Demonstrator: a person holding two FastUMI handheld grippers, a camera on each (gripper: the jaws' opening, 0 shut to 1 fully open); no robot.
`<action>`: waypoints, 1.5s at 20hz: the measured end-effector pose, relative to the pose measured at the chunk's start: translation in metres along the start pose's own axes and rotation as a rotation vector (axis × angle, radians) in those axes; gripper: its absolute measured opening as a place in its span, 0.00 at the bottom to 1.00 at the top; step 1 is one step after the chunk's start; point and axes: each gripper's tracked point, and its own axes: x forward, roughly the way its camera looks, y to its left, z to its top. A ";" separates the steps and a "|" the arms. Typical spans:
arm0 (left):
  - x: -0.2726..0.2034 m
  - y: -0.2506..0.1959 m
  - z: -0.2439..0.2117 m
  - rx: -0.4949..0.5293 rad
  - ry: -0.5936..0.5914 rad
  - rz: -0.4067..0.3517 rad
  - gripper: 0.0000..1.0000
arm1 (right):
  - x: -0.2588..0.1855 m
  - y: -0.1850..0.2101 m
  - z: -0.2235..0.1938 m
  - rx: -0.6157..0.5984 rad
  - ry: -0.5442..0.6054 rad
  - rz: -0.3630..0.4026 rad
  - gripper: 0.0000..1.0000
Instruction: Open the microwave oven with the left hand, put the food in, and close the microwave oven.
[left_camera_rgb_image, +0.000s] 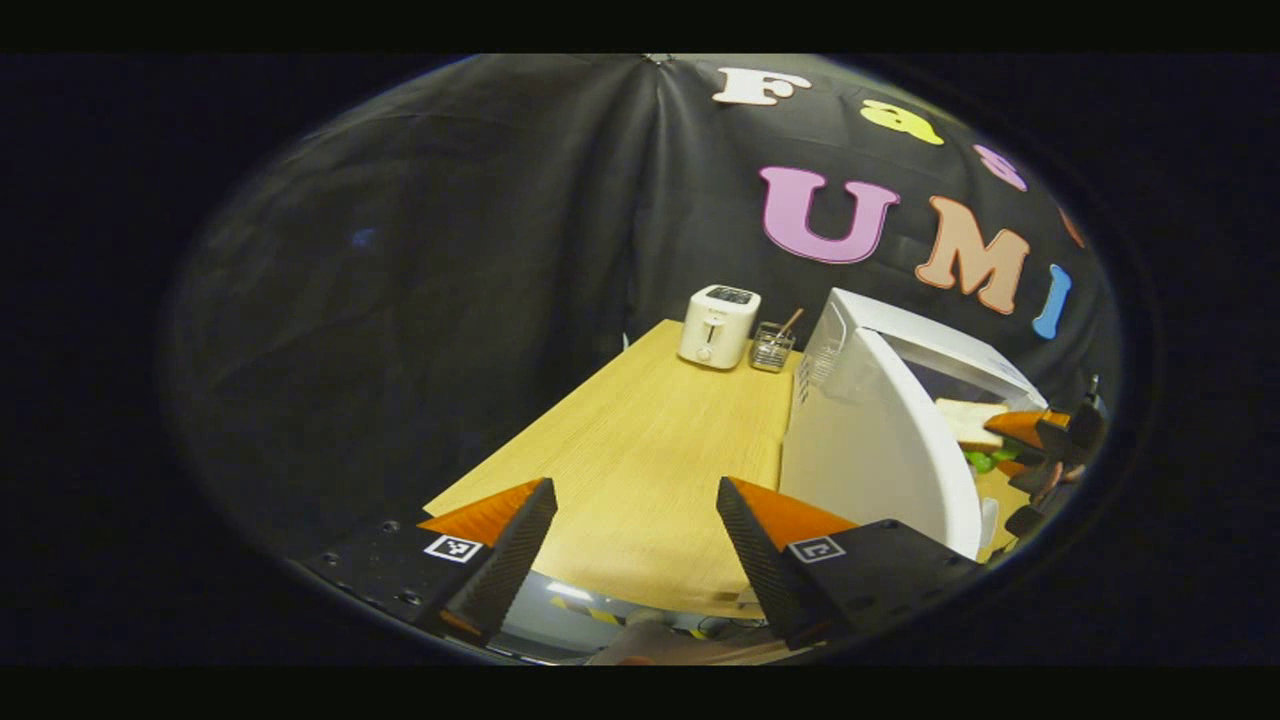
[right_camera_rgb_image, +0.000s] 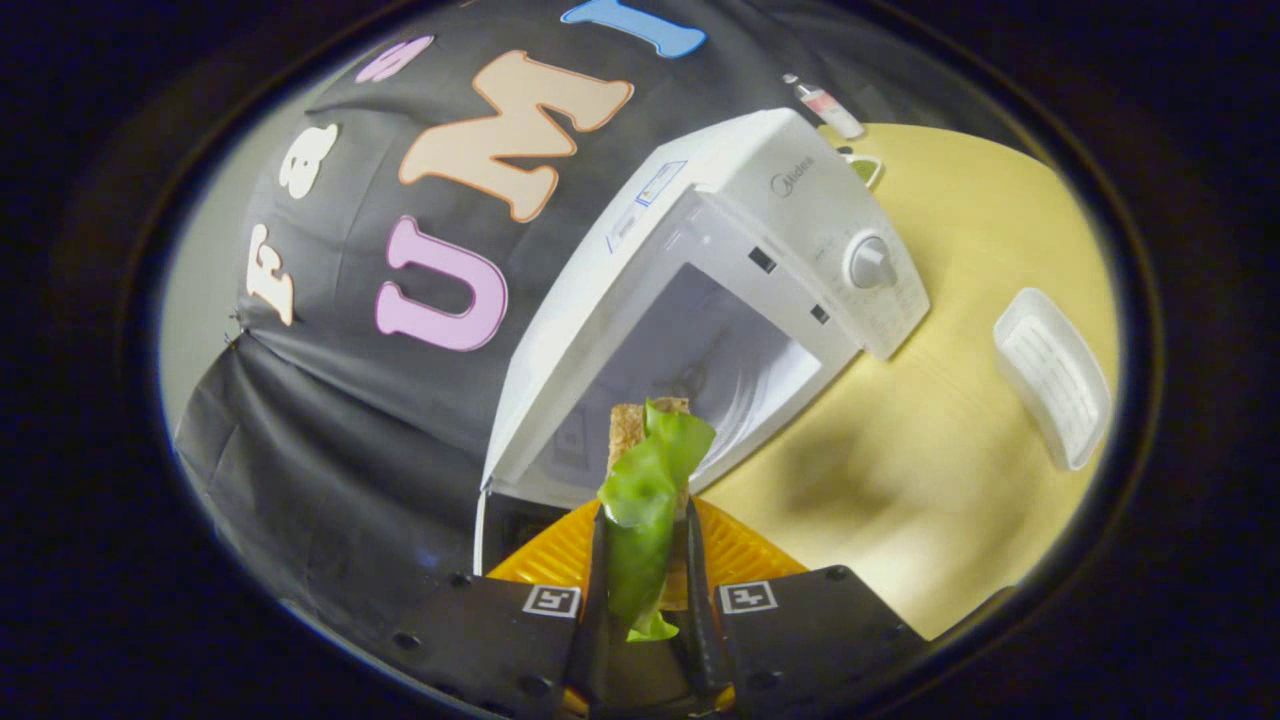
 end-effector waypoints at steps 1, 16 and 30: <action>-0.001 0.001 -0.002 0.007 0.011 -0.003 0.92 | 0.008 0.000 -0.001 0.002 -0.013 -0.009 0.32; 0.001 0.014 -0.024 -0.015 0.099 -0.023 0.95 | 0.120 -0.019 0.027 -0.113 -0.192 -0.128 0.35; 0.002 0.004 -0.029 -0.002 0.131 -0.050 0.95 | 0.150 -0.036 0.054 -0.206 -0.272 -0.246 0.42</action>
